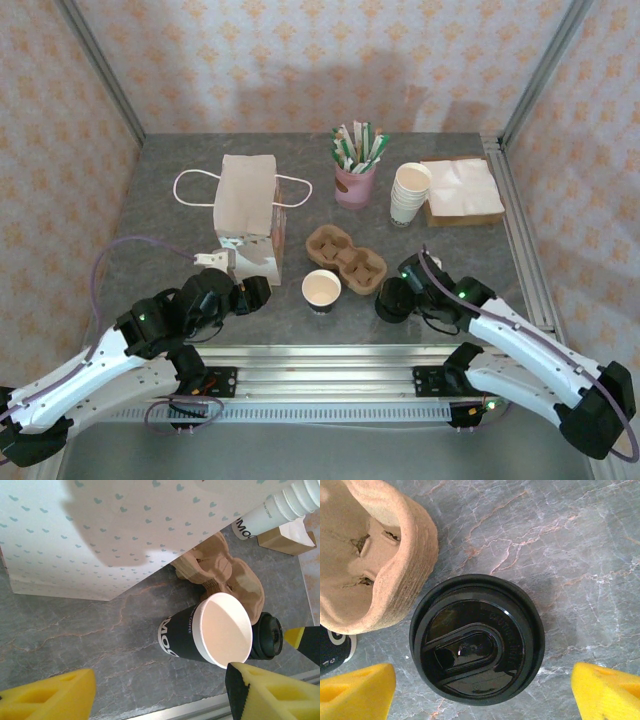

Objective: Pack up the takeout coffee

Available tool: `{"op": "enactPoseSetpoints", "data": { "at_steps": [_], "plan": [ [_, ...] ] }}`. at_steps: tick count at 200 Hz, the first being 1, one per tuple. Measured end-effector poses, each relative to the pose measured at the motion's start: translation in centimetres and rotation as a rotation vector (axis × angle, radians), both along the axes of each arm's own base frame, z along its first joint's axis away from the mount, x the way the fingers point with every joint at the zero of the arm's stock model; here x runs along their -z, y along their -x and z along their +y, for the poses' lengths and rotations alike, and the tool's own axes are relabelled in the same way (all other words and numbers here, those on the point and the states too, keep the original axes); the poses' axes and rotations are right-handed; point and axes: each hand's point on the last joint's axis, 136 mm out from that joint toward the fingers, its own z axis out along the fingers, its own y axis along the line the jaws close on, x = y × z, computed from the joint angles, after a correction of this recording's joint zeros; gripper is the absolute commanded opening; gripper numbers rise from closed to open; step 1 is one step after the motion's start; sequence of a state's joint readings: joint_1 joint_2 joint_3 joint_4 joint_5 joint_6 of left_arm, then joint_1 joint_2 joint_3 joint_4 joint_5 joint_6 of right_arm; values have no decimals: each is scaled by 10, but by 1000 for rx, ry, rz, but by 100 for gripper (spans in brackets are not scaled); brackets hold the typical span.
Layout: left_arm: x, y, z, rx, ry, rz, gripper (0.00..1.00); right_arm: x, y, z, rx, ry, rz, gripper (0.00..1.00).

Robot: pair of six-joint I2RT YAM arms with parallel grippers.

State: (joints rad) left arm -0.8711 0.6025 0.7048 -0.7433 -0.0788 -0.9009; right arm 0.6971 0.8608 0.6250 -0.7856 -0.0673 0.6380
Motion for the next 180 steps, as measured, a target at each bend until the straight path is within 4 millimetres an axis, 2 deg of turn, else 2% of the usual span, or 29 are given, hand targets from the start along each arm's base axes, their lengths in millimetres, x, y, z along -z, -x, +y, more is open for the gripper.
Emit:
{"op": "enactPoseSetpoints", "data": {
  "at_steps": [50, 101, 180],
  "plan": [
    [2, 0, -1, 0, -7, 6, 71, 5, -3, 7, -40, 7, 11, 90],
    [2, -1, -1, 0, -8, 7, 71, 14, -4, 6, -42, 42, 37, 90],
    [5, -1, -1, 0, -17, 15, 71, 16, -9, 10, -49, 41, 32, 82]
  ]
}}
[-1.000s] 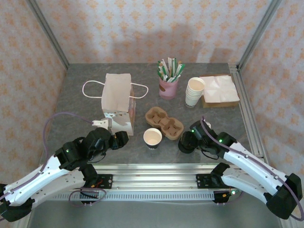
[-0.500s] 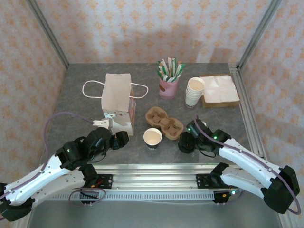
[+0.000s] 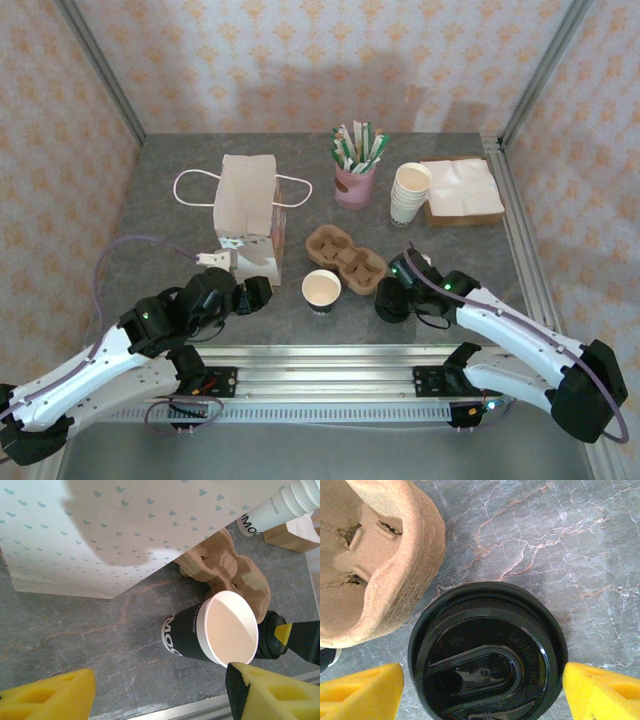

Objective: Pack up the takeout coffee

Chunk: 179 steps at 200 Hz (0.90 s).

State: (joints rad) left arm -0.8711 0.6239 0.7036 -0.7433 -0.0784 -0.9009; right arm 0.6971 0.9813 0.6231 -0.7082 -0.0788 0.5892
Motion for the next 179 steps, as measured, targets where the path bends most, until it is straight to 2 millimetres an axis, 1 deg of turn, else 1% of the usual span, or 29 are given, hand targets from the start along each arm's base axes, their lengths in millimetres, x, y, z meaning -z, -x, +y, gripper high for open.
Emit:
{"op": "enactPoseSetpoints", "data": {
  "at_steps": [31, 55, 152, 179],
  "plan": [
    [1, 0, 0, 0, -6, 5, 71, 3, 1, -1, 1, 8, 9, 81],
    [1, 0, 0, 0, -6, 5, 71, 4, 0, 0, 4, 7, 8, 78],
    [5, 0, -1, -6, -5, 15, 71, 9, -3, 2, 12, -1, 2, 78],
    [4, -1, -2, -7, 3, 15, 71, 10, -3, 2, 15, -1, 3, 74]
  ]
}}
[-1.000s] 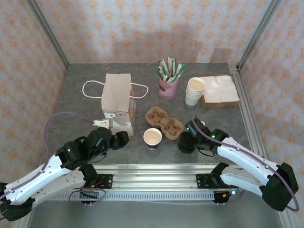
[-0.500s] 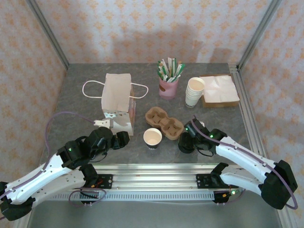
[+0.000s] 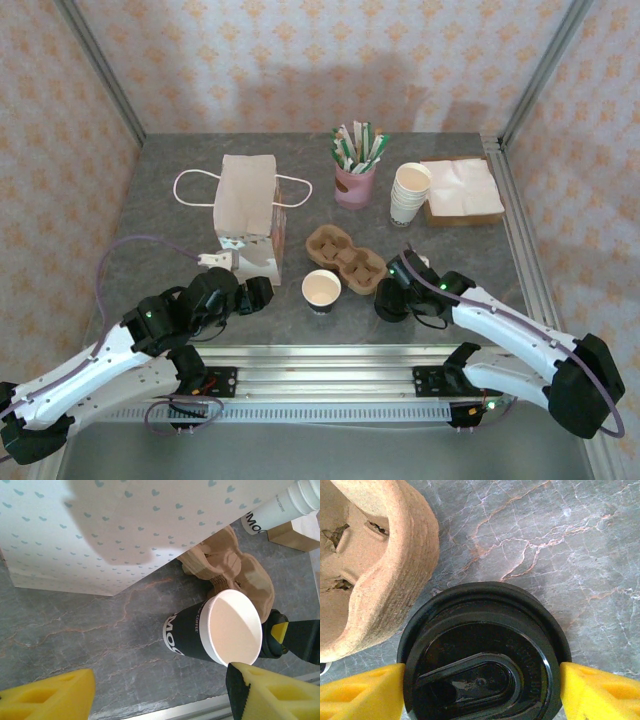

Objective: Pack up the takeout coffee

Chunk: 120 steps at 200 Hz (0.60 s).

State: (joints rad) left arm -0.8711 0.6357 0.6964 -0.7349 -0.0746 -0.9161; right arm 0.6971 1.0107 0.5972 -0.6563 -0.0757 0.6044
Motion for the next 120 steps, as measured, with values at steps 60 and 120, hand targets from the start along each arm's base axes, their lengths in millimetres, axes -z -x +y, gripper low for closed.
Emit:
{"op": "enactPoseSetpoints", "data": {
  "at_steps": [60, 120],
  "plan": [
    [0, 0, 0, 0, -1, 1, 71, -2, 2, -2, 4, 2, 3, 70],
    [0, -1, -1, 0, 0, 1, 71, -16, 2, -2, 13, -12, -6, 69]
  ]
}}
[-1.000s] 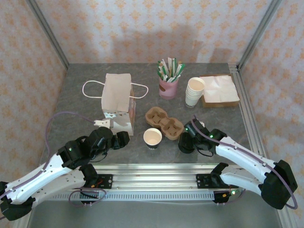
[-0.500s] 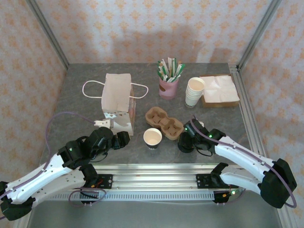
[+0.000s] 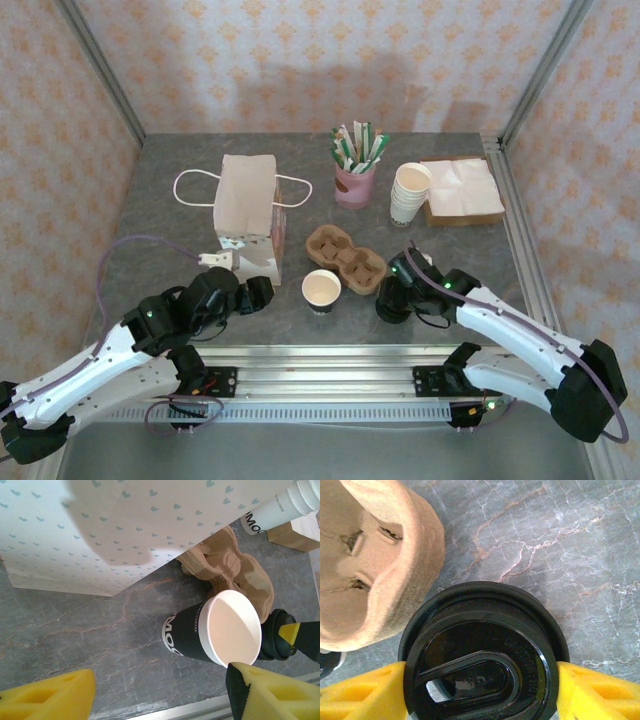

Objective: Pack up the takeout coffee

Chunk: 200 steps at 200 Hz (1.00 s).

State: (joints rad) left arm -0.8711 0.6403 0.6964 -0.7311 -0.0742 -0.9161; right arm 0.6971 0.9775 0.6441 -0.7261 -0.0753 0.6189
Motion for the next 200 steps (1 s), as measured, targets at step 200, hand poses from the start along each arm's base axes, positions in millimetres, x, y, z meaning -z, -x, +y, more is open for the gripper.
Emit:
{"op": "enactPoseSetpoints", "data": {
  "at_steps": [200],
  "plan": [
    [29, 6, -15, 28, 41, 86, 71, -103, 1, 120, -392, 56, -19, 69]
  ]
}}
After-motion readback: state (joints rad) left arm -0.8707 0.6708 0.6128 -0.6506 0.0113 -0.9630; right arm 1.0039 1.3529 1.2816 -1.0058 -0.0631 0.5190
